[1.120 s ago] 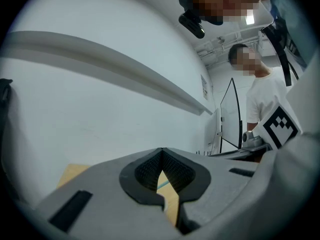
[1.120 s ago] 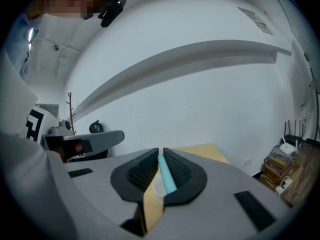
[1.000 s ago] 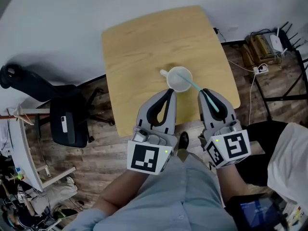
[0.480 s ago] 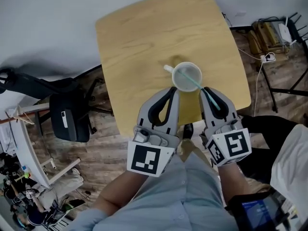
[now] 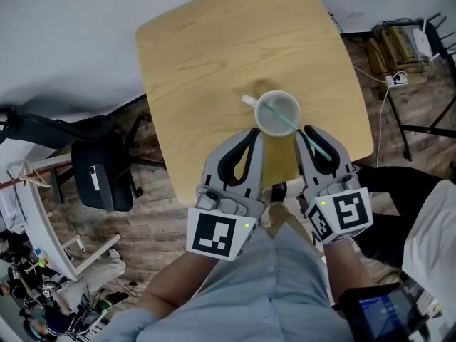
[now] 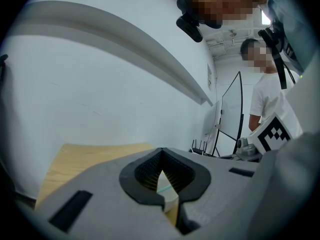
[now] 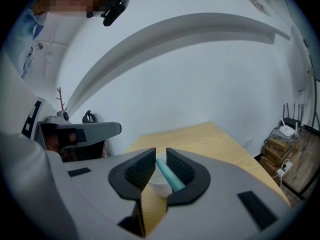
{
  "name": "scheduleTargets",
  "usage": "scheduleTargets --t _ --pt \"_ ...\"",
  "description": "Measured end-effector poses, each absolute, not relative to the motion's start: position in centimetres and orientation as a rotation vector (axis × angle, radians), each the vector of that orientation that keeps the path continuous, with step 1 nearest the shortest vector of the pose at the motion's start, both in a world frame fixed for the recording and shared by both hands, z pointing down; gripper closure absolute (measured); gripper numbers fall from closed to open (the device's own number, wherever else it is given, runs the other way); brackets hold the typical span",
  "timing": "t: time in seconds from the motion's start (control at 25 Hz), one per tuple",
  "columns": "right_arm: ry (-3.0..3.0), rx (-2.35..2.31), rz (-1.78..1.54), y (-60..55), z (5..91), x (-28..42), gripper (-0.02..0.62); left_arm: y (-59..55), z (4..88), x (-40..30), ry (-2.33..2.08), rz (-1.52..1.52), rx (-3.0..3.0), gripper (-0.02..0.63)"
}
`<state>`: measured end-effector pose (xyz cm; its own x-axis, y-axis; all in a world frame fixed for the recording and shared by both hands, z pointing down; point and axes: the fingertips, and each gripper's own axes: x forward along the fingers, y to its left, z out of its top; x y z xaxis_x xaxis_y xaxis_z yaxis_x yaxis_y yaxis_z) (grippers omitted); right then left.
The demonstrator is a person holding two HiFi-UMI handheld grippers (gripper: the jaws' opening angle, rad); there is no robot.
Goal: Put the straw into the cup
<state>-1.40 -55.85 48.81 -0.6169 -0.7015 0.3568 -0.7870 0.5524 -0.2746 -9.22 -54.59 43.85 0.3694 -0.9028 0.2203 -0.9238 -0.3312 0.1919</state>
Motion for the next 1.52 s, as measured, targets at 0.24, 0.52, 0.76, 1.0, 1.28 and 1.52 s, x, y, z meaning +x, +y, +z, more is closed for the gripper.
scheduleTargets --t 0.24,0.52,0.76,1.0,1.28,1.52 --pt "-2.597 1.258 0.581 -54.9 47.3 -0.8 0.514 -53.7 42.3 -8.5 -1.624 0.076 2.374 0.609" --pt "-2.655 1.267 0.515 -53.3 44.2 -0.1 0.514 -51.7 39.8 -7.8 -1.658 0.047 2.418 0.609" --pt "-2.736 1.278 0.423 -51.6 39.9 0.3 0.515 -49.8 36.7 -7.3 -1.728 0.008 2.454 0.609" --pt "-2.805 1.280 0.318 -49.6 35.6 0.6 0.566 -48.0 32.7 -6.0 -1.790 -0.059 2.496 0.609" --pt "-2.824 1.298 0.203 -48.4 32.6 1.1 0.594 -46.3 29.9 -4.9 -1.832 -0.098 2.555 0.609" --pt "-2.849 1.304 0.131 -47.8 31.0 1.2 0.595 -45.6 28.6 -4.7 -1.854 -0.141 2.568 0.609"
